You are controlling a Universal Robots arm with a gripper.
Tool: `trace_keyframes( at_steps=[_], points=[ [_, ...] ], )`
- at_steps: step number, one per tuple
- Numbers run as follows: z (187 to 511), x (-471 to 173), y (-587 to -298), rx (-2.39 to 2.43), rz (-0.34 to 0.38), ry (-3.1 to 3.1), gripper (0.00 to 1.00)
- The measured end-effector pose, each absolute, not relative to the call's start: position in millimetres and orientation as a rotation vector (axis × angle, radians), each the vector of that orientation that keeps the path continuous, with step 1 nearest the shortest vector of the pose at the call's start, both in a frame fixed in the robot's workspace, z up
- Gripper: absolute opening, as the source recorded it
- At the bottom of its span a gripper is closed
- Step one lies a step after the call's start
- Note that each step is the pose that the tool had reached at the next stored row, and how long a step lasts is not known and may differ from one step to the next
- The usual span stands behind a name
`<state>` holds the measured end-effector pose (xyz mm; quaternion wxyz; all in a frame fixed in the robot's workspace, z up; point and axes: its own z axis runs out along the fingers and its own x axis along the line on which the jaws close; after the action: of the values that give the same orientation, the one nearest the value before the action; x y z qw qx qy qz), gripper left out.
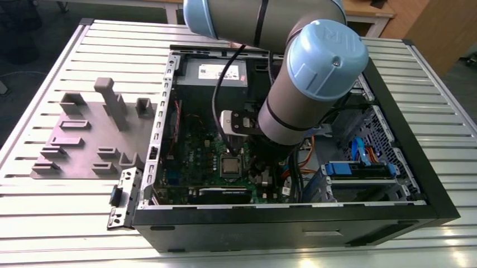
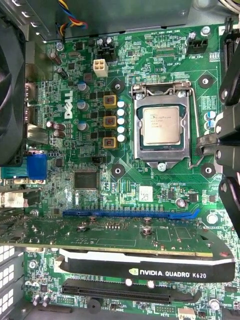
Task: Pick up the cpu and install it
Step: 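Install the first cpu locking lever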
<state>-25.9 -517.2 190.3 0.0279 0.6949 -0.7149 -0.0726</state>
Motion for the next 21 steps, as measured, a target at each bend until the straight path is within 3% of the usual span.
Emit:
trace_keyframes(
  at_steps=[21],
  points=[
    [192.1, -33.8, -517.1, 2.165, -0.215, -2.222, 0.11]
  ],
)
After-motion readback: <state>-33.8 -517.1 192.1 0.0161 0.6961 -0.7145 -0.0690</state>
